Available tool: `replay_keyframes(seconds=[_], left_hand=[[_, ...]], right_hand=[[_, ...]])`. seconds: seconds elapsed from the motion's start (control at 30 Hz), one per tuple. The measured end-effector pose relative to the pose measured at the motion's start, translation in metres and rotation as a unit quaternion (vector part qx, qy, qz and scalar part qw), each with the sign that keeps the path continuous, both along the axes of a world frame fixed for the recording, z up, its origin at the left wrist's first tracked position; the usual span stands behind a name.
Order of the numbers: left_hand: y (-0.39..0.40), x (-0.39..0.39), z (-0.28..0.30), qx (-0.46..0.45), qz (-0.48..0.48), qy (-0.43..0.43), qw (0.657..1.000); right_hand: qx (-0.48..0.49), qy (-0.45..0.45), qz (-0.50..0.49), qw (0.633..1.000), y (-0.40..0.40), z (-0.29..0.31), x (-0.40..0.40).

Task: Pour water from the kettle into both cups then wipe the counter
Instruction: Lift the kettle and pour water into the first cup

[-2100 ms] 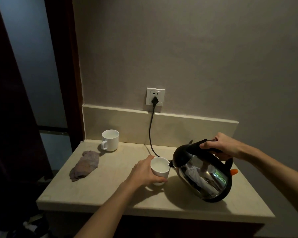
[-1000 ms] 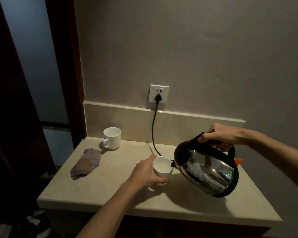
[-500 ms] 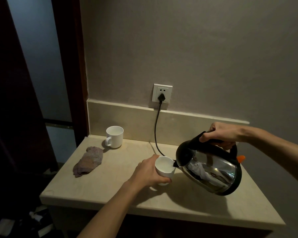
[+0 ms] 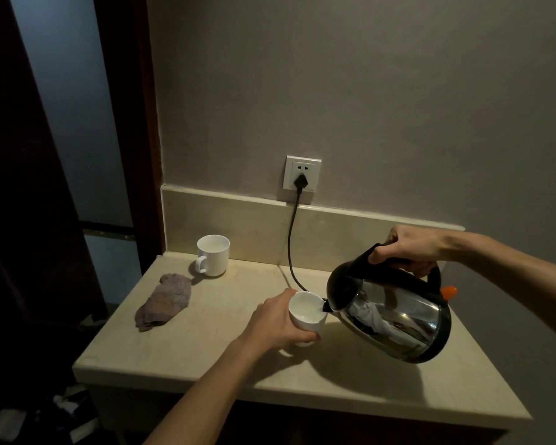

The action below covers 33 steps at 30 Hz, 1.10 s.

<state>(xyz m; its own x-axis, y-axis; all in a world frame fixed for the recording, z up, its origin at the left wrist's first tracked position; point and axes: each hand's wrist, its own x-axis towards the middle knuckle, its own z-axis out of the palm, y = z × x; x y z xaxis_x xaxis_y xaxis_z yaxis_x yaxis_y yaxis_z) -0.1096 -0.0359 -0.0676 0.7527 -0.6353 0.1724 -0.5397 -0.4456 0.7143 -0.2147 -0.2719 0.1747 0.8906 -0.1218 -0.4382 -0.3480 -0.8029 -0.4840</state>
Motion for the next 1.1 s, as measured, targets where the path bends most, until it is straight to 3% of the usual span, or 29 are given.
replay_keyframes(seconds=[1.1], left_hand=[[-0.001, -0.001, 0.0, -0.006, 0.002, 0.002, 1.0]], right_hand=[[-0.04, 0.022, 0.0, 0.999, 0.011, 0.009, 0.011]])
